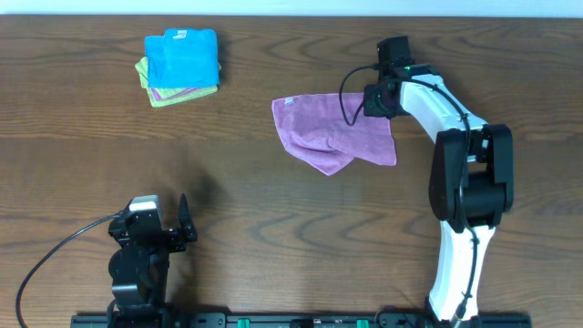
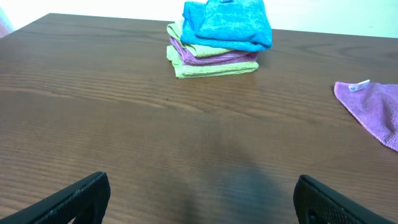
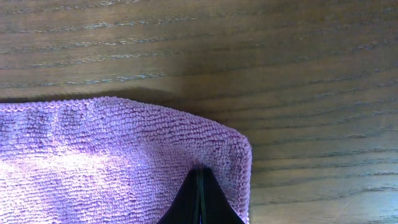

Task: Fold the cloth
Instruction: 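Lay the cloth flat at center and open the right gripper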

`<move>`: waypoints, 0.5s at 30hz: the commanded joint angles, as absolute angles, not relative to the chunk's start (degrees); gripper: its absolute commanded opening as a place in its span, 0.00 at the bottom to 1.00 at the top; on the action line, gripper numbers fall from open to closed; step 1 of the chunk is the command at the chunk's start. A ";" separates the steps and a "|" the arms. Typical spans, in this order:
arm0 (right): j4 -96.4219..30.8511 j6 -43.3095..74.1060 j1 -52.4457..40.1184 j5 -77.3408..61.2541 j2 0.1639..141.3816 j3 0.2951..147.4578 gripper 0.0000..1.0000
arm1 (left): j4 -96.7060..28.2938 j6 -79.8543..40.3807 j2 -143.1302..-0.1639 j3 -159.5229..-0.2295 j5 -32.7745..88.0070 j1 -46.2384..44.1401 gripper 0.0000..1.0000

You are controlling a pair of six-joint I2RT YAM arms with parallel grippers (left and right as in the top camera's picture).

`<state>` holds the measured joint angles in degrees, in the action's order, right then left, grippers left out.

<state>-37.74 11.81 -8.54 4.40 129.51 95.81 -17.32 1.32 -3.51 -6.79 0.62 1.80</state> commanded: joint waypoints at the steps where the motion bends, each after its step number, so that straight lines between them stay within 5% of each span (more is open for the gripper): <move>1: -38.61 12.21 -7.57 7.84 132.55 95.83 0.01 | -17.67 1.17 -3.20 -5.34 -0.14 1.67 0.95; 5: -39.24 11.51 -7.57 6.33 132.55 100.07 0.02 | -17.65 1.17 -3.20 -5.34 -0.14 1.67 0.95; 6: -39.97 11.51 -7.57 5.72 132.55 101.49 0.26 | -17.65 1.17 -3.20 -5.34 -0.14 1.67 0.96; 8: -42.70 11.53 -7.57 4.60 132.51 105.25 0.99 | -17.67 1.17 -3.20 -5.34 -0.14 1.67 0.95; 15: -53.84 11.70 -7.57 4.27 129.47 122.72 0.99 | -17.65 1.17 -3.20 -5.34 -0.14 1.67 0.95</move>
<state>-52.27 11.57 -7.99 4.40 132.46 116.29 -17.32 1.32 -3.51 -6.79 0.62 1.80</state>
